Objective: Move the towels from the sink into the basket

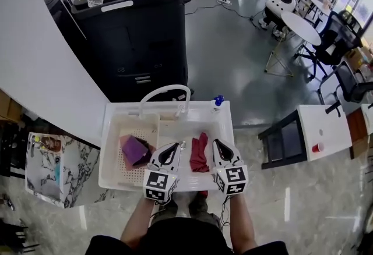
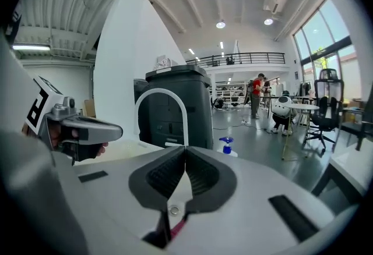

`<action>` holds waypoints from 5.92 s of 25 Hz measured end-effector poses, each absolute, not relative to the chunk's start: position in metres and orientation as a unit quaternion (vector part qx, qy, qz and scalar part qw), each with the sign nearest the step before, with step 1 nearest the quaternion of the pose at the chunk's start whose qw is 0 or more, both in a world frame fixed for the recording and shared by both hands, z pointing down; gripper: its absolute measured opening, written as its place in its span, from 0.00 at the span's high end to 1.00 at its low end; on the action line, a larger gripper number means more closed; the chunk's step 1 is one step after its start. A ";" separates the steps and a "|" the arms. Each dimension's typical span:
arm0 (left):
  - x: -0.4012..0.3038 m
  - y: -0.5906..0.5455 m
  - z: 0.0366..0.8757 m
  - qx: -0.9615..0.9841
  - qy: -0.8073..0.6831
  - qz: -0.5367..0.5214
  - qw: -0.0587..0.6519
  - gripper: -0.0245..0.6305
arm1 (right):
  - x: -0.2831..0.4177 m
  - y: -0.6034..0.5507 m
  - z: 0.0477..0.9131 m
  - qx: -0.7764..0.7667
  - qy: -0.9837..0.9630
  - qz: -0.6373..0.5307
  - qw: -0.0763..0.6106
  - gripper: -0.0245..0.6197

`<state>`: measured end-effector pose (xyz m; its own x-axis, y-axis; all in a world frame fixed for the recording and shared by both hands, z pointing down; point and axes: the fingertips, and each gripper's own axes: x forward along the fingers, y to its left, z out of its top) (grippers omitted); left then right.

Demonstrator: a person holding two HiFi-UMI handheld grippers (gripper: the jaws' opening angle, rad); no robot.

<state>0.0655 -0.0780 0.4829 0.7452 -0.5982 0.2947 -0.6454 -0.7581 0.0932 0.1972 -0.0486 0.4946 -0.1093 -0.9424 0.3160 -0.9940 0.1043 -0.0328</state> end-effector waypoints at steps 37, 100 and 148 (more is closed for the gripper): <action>0.082 -0.057 0.692 0.878 -0.335 0.259 0.222 0.96 | 0.184 -0.033 0.706 0.577 -0.744 0.291 0.173 0.91; 0.081 -0.093 0.745 0.859 -0.327 0.272 0.286 0.96 | 0.186 -0.109 0.876 0.570 -0.637 0.436 0.281 0.70; 0.084 -0.075 0.593 0.905 -0.339 0.195 0.168 0.96 | 0.210 -0.090 0.626 0.654 -0.690 0.267 0.159 0.90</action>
